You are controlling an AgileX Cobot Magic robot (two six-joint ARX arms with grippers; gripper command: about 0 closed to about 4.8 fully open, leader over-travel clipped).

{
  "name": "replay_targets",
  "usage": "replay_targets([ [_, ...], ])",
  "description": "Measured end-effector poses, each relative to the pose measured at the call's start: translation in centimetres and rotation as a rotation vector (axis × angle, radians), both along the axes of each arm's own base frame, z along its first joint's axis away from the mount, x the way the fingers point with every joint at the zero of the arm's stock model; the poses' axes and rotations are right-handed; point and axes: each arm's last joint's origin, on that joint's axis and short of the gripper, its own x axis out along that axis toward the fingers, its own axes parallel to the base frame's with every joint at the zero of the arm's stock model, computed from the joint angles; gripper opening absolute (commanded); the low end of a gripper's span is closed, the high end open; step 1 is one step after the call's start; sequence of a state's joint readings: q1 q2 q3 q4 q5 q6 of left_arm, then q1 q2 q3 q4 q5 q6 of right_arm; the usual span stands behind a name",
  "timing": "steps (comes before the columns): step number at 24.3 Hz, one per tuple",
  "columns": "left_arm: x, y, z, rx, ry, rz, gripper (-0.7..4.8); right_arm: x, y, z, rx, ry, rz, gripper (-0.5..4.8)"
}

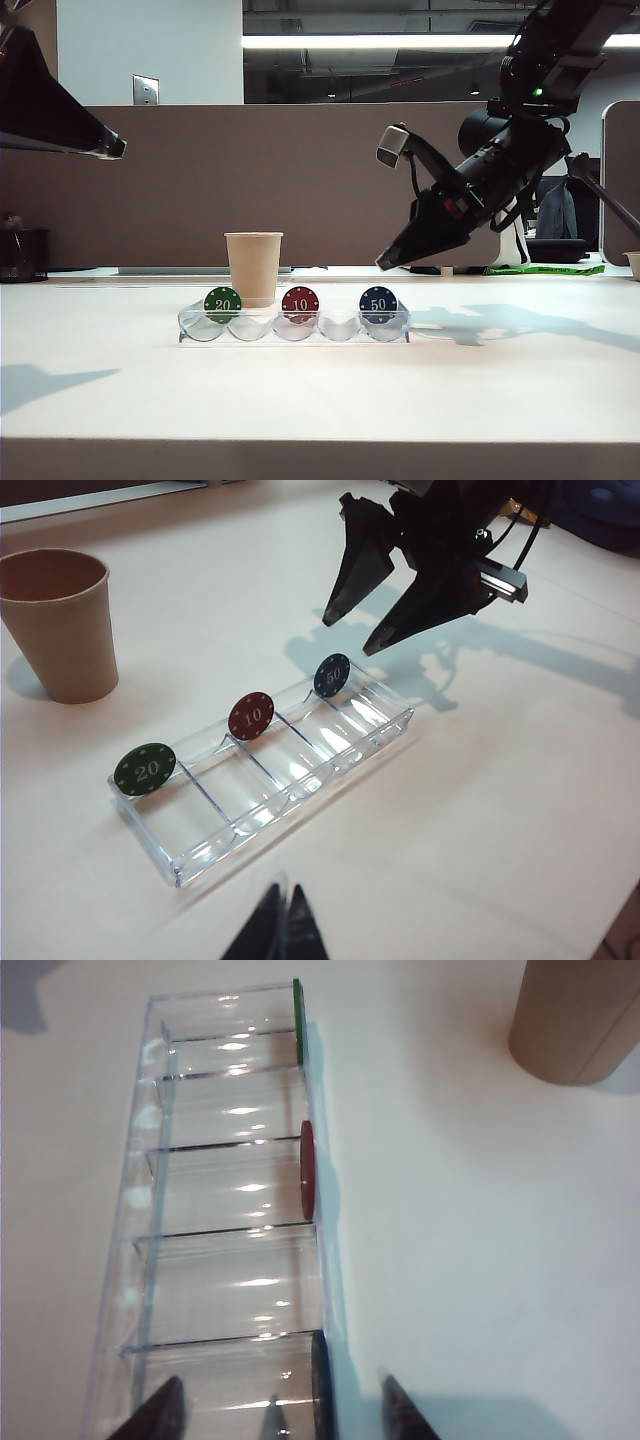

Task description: Pick up the chip with the greater value and put it into the paper cup.

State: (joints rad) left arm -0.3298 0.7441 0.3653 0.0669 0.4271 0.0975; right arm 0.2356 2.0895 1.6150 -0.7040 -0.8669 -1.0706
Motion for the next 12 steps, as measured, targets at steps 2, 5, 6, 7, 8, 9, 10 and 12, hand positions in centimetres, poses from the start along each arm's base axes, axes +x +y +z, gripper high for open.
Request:
replay_targets([
  [2, 0.0, 0.0, -0.01, 0.0, 0.0, 0.0, -0.06, 0.11, 0.03, -0.5, -0.003, 0.011, 0.0, 2.54],
  [5, 0.0, 0.0, 0.0, 0.0, 0.0, 0.0, -0.06, 0.19, 0.06, -1.0, -0.008, 0.023, -0.001, 2.53],
  [6, 0.0, 0.0, 0.0, 0.0, 0.0, 0.0, -0.06, 0.2, 0.06, -0.96, -0.007, 0.02, 0.0, 2.53],
  [7, 0.0, 0.0, 0.0, 0.0, 0.0, 0.0, -0.06, 0.21, 0.06, -0.95, -0.007, 0.018, -0.001, 2.53],
  [8, 0.0, 0.0, 0.0, 0.0, 0.0, 0.0, -0.06, 0.22, 0.07, -0.96, -0.007, 0.018, -0.001, 2.53],
  [9, 0.0, 0.0, 0.0, 0.0, 0.0, 0.0, -0.06, 0.23, 0.07, -0.96, -0.007, 0.017, -0.001, 2.53],
  [10, 0.0, 0.0, -0.01, 0.0, 0.0, 0.0, -0.06, 0.23, 0.09, -0.94, -0.006, 0.015, 0.0, 2.53],
  [12, 0.0, 0.0, -0.01, 0.0, 0.0, 0.0, -0.06, 0.24, 0.12, -0.99, -0.006, 0.015, 0.001, 2.53],
])
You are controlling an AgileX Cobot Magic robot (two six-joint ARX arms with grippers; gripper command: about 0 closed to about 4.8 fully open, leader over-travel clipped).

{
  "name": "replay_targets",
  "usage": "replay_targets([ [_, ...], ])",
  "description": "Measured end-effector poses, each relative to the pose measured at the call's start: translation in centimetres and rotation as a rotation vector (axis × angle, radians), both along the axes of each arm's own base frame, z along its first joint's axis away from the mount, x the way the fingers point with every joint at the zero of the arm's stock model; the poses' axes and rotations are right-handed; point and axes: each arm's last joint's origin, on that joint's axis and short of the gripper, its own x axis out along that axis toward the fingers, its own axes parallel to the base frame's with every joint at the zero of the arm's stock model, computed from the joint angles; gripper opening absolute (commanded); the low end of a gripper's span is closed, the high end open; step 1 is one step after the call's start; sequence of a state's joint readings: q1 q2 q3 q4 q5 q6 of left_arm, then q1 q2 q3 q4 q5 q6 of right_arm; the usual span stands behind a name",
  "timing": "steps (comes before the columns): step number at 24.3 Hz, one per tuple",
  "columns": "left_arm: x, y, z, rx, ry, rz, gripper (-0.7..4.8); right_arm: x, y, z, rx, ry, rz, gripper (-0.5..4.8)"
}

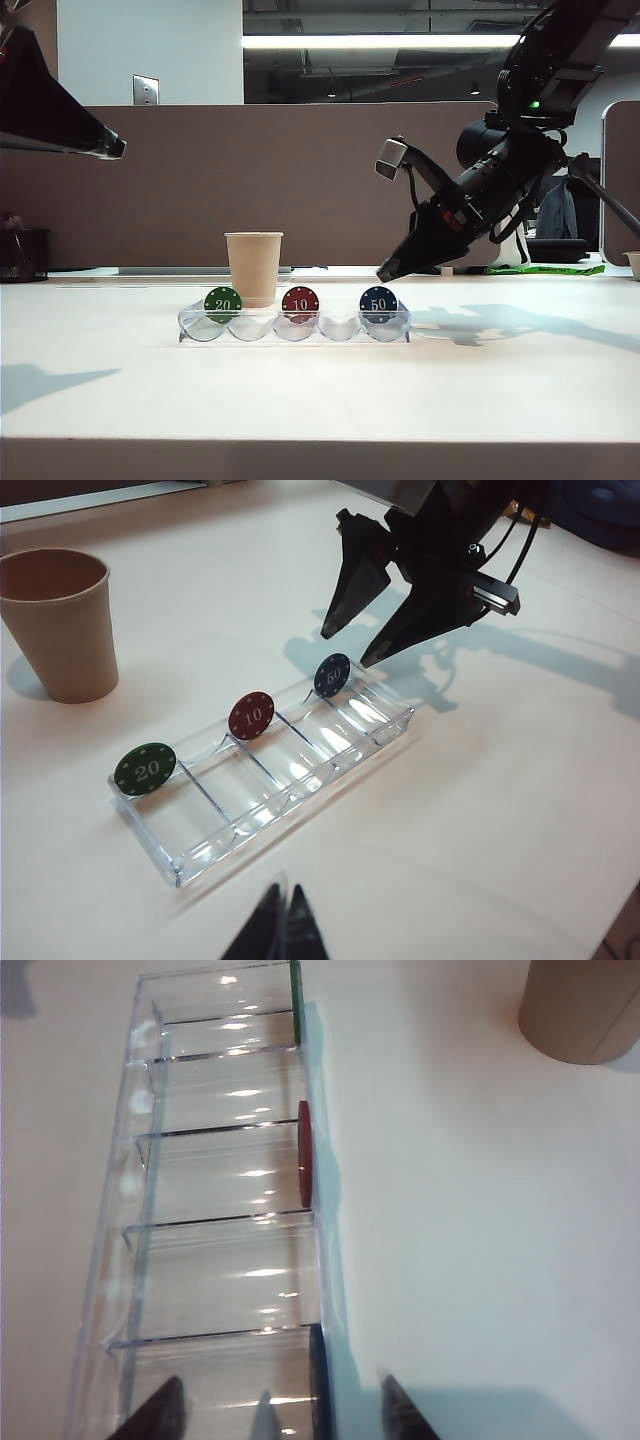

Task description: Pick up the chip with the greater value and put it into the paper cup.

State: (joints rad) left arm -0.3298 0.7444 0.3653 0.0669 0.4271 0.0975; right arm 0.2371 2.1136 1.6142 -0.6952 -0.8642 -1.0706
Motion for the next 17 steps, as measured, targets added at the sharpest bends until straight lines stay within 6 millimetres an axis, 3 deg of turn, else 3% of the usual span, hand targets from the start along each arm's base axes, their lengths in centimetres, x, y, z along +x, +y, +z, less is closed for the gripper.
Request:
replay_targets([
  [17, 0.0, 0.0, 0.0, 0.0, 0.0, 0.0, -0.06, 0.5, 0.2, -1.2, 0.001, -0.007, 0.002, 2.53],
])
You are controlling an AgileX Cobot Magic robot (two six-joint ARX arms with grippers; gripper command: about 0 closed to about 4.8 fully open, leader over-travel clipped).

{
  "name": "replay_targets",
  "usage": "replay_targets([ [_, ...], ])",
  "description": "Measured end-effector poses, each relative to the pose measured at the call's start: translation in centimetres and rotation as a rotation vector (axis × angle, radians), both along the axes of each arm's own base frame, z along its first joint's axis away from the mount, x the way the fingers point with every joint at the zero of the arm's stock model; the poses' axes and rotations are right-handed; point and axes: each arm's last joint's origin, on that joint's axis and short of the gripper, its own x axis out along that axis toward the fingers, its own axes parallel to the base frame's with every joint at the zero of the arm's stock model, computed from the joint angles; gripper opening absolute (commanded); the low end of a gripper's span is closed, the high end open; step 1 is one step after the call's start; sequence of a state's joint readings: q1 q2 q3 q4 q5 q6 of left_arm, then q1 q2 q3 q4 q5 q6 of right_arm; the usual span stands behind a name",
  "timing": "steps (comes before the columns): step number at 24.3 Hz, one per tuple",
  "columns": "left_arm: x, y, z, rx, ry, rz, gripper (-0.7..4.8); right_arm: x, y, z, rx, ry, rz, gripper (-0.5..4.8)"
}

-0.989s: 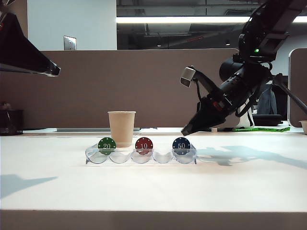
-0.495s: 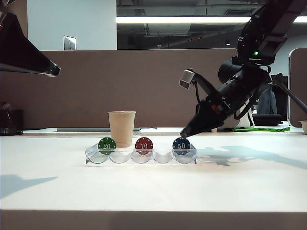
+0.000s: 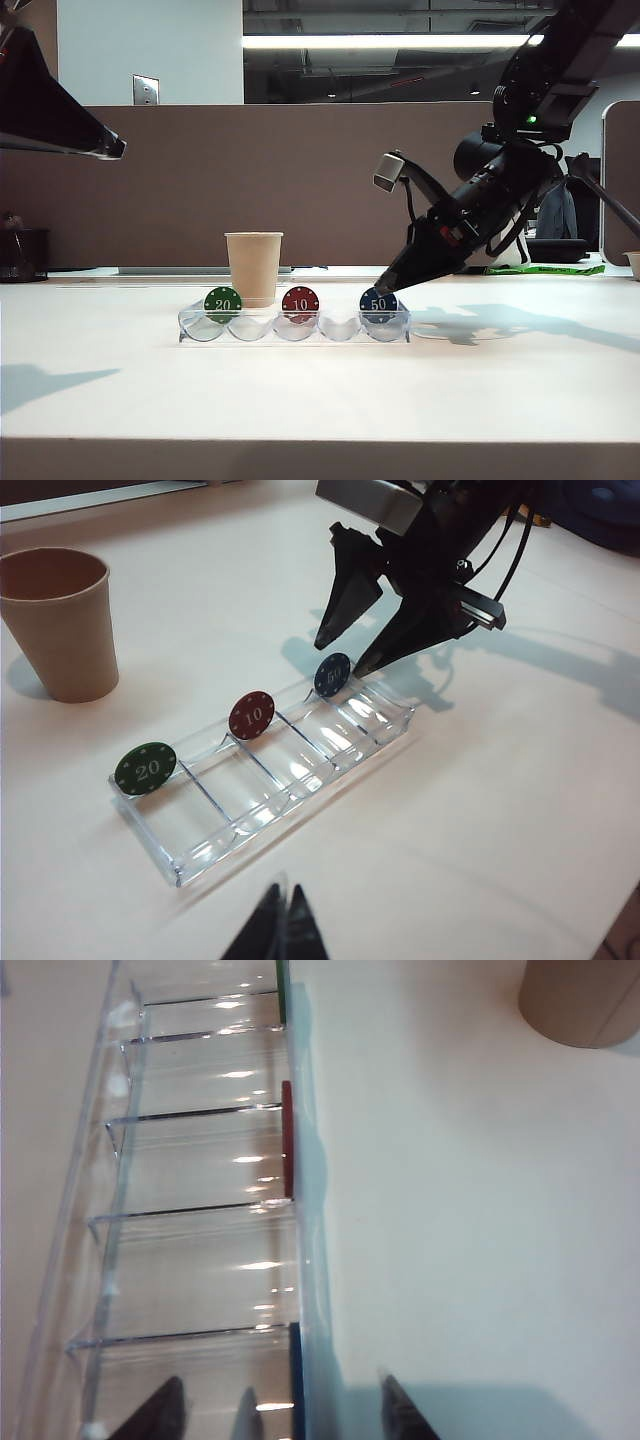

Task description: Pick up the chip with the greater value and put it into the paper cup.

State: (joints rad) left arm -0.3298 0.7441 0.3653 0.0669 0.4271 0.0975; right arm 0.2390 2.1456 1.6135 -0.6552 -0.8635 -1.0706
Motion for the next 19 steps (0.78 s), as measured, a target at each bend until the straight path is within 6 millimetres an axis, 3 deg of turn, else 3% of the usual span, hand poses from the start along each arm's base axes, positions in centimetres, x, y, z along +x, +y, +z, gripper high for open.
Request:
replay_targets([
  [19, 0.0, 0.0, 0.0, 0.0, 0.0, 0.0, -0.06, 0.6, 0.14, -0.53, 0.007, -0.04, -0.005, 2.53],
])
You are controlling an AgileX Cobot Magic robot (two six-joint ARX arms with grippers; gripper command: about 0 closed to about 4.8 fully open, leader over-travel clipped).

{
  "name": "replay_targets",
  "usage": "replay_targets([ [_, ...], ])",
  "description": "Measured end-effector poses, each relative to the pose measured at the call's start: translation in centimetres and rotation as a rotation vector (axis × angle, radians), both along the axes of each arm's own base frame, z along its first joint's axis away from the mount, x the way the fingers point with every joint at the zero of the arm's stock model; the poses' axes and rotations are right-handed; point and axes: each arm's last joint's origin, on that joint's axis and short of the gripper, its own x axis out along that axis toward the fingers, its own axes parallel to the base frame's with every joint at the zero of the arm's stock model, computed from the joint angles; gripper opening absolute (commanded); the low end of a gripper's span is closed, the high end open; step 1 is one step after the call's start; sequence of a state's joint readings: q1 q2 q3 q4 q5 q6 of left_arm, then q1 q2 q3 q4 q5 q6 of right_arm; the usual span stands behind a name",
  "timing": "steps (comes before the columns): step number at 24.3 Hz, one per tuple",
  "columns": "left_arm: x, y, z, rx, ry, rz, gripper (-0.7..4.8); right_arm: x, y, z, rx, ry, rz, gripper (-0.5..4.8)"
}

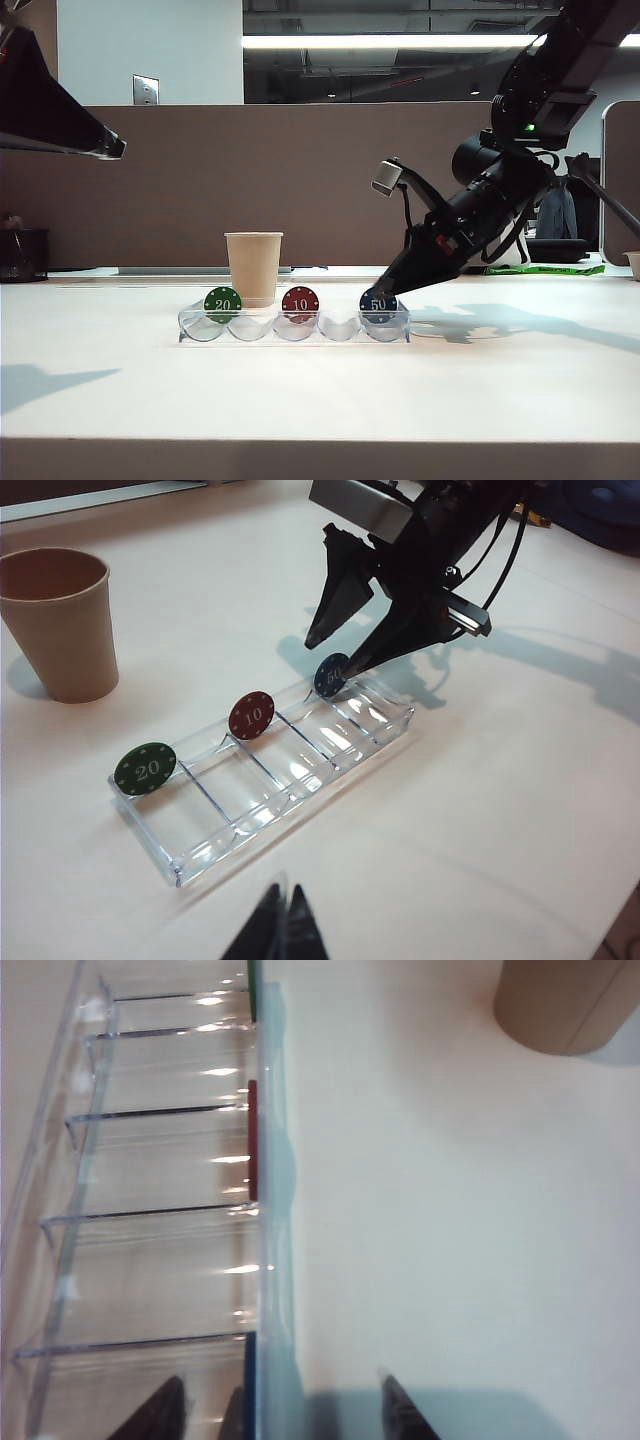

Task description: Pick up the chip with the greater value and put it into the paper cup.

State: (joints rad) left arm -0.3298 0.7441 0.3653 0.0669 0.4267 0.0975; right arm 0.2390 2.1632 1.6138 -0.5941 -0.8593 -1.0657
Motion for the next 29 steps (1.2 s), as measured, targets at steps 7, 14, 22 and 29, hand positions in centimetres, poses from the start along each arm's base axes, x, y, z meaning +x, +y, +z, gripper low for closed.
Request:
replay_targets([
  [7, 0.0, 0.0, 0.0, 0.0, 0.0, 0.0, -0.06, 0.19, 0.05, 0.09, 0.01, 0.011, -0.026, 2.53],
  [14, 0.0, 0.01, 0.0, 0.0, 0.0, 0.0, -0.06, 0.16, 0.04, 0.05, 0.009, 0.016, -0.026, 2.53],
  [22, 0.0, 0.0, 0.0, 0.0, 0.0, 0.0, -0.06, 0.17, 0.02, 0.02, -0.007, 0.014, -0.035, 2.52],
  [29, 0.0, 0.0, 0.0, 0.0, 0.0, 0.0, -0.06, -0.02, -0.03, -0.08, -0.015, 0.04, -0.036, 2.23],
])
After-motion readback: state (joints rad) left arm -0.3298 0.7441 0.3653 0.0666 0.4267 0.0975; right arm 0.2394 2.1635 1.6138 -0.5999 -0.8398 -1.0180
